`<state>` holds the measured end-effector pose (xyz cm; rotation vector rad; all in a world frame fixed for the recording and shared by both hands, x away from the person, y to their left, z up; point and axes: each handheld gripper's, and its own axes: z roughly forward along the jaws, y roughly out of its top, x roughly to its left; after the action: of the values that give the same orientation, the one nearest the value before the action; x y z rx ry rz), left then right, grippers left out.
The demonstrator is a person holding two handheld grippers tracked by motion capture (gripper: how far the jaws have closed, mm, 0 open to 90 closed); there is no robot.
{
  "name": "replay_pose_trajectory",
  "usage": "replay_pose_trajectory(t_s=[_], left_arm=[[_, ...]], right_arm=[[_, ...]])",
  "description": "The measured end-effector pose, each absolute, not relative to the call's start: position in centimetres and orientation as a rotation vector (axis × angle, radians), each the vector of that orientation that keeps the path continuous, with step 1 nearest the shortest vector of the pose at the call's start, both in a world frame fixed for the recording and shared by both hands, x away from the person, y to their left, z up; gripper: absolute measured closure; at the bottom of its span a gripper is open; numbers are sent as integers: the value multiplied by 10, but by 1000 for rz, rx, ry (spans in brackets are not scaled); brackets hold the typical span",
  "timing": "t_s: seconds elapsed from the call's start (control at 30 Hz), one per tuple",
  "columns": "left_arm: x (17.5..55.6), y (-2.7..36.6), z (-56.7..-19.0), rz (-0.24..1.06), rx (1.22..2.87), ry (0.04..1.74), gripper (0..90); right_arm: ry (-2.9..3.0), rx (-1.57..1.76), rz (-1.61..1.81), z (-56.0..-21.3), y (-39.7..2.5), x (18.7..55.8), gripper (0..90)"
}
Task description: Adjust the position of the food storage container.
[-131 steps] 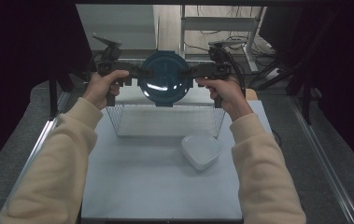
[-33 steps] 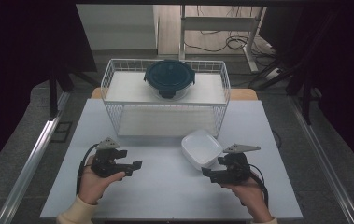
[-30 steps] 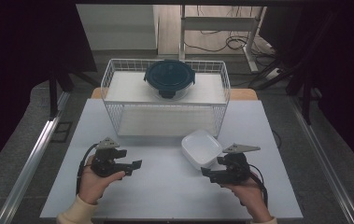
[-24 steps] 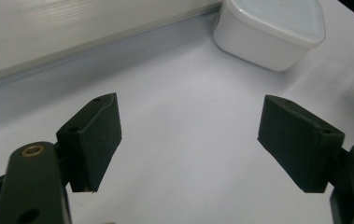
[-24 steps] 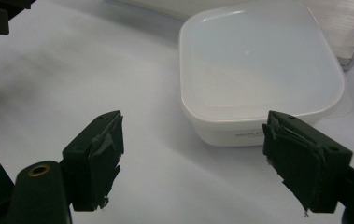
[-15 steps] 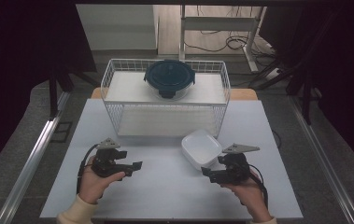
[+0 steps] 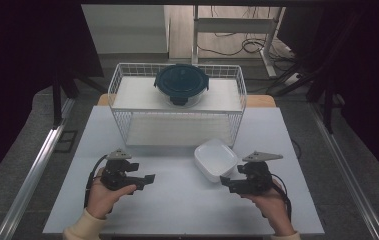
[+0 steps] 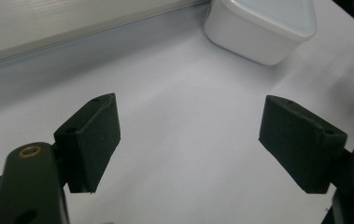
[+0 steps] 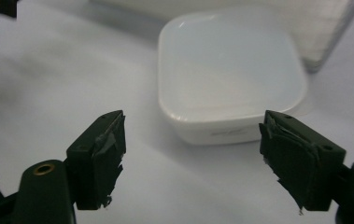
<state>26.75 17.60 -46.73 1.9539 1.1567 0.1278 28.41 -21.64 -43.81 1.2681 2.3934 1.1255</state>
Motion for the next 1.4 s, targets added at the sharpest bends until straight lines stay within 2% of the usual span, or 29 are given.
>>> replay_pose_trajectory(t_s=[0.13, 0.4, 0.53, 0.77, 0.9, 1.4], left_arm=[[267, 176, -468, 117, 1966, 1142, 197], [267, 182, -467, 112, 1957, 1141, 199], [268, 182, -469, 106, 1964, 1148, 199], [269, 181, -472, 105, 1972, 1156, 199], [268, 182, -471, 110, 1972, 1155, 198], [269, 183, -475, 119, 1970, 1175, 202]], right_arm=[[2369, 1291, 1081, -424, -218, 299, 271], [2395, 1304, 920, -414, -206, 351, 476], [2410, 1304, 818, -414, -203, 379, 602], [2450, 1302, 682, -422, -205, 406, 839], [2466, 1290, 627, -428, -204, 414, 875], [2529, 1239, 504, -457, -194, 420, 892]])
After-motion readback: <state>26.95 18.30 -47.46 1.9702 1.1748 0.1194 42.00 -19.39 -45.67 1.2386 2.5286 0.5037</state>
